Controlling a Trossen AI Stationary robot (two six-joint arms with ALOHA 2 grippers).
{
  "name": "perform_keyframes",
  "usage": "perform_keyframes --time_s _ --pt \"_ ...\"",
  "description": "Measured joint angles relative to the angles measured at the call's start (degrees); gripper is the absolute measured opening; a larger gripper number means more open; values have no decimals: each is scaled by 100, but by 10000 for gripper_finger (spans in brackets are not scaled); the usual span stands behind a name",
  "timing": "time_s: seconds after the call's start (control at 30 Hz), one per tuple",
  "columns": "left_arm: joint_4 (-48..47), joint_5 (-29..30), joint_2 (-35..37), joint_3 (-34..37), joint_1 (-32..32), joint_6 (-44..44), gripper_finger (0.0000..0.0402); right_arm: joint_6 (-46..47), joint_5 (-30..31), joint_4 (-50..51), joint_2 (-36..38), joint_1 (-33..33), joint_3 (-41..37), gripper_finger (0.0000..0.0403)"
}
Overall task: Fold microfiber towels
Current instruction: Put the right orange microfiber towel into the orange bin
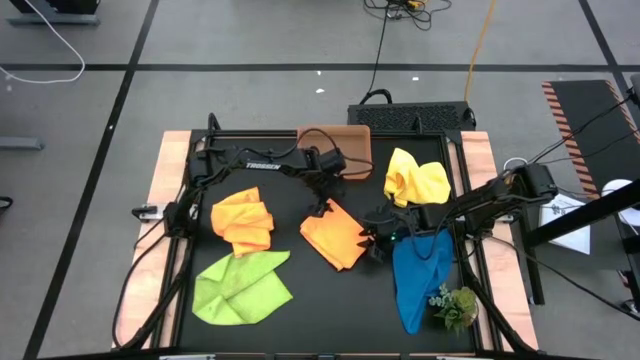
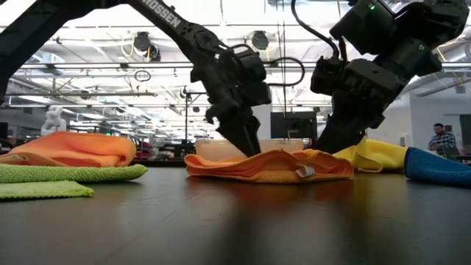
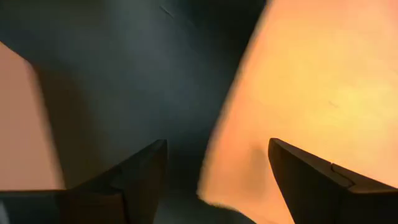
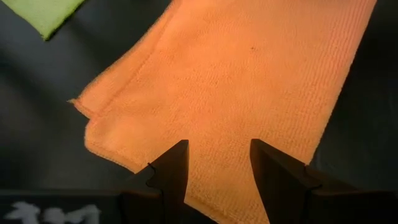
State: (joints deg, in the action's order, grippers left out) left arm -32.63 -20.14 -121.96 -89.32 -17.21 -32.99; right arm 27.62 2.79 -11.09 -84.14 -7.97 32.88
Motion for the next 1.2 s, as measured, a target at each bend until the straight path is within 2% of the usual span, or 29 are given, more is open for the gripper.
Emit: perform_keyframes --time_s 0.57,0.77,0.97,1.2 --pt "-635 30 -128 -13 -65 10 234 -68 5 450 715 -7 0 165" --pt "-701 175 -149 4 25 -5 196 -26 8 508 747 -7 0 165" --pt "-617 945 -133 -4 197 -295 149 -24 22 535 747 -7 0 165" --pt "-610 1020 -132 -4 318 -434 85 -26 31 538 746 -7 0 165"
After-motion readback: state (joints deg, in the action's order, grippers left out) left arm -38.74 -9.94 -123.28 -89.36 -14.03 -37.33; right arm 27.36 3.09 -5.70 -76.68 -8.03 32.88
